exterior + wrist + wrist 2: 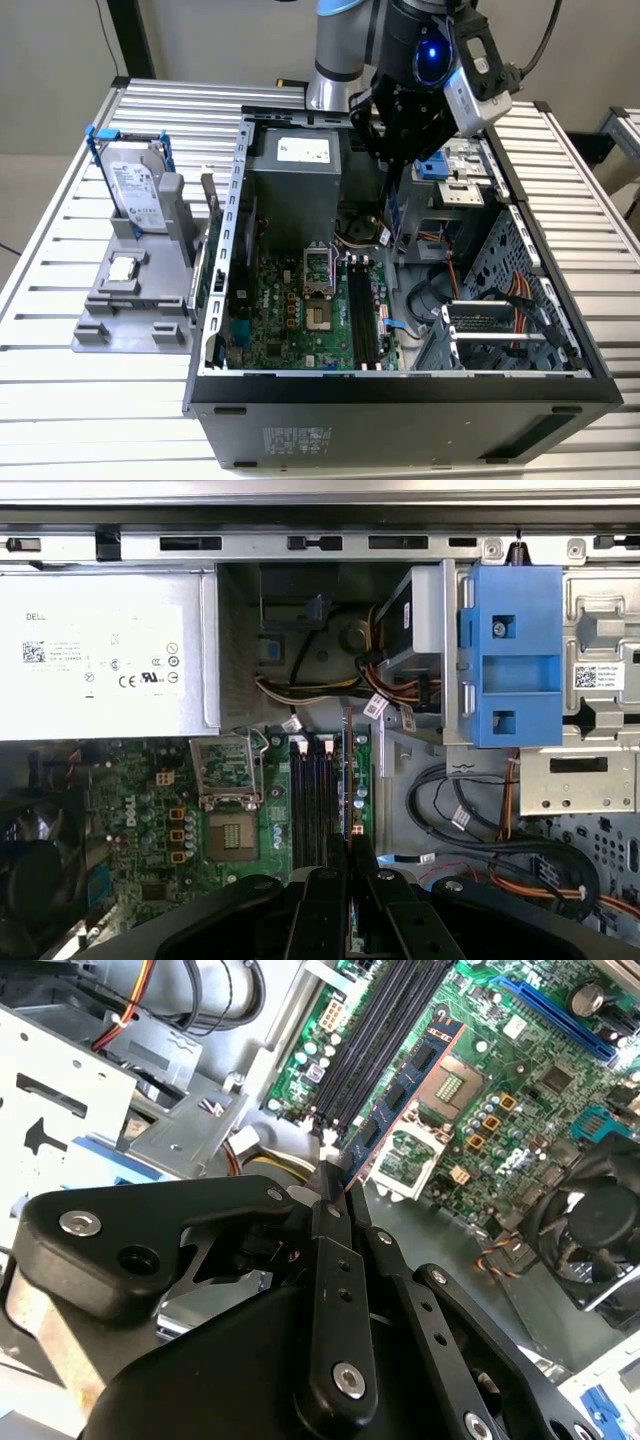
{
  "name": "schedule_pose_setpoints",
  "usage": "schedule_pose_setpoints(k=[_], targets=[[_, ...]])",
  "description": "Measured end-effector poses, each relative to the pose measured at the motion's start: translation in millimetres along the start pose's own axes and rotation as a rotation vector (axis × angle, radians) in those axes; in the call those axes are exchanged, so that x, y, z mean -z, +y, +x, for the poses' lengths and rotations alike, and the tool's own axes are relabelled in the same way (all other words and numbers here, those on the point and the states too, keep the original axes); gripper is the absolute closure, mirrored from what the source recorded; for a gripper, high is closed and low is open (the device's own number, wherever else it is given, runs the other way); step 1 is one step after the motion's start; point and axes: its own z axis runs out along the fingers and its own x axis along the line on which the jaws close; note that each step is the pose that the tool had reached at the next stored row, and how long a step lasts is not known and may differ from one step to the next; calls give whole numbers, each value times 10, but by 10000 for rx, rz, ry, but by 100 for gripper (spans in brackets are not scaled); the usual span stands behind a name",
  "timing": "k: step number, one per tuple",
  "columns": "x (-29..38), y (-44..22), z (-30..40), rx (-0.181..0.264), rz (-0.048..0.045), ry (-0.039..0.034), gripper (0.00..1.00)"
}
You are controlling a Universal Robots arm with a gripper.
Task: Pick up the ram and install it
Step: 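Insert the ram into the slot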
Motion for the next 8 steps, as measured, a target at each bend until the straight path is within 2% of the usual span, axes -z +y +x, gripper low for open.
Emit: schedule_pose_setpoints(k=[8], targets=[[-41, 2, -55, -108, 16, -3, 100]])
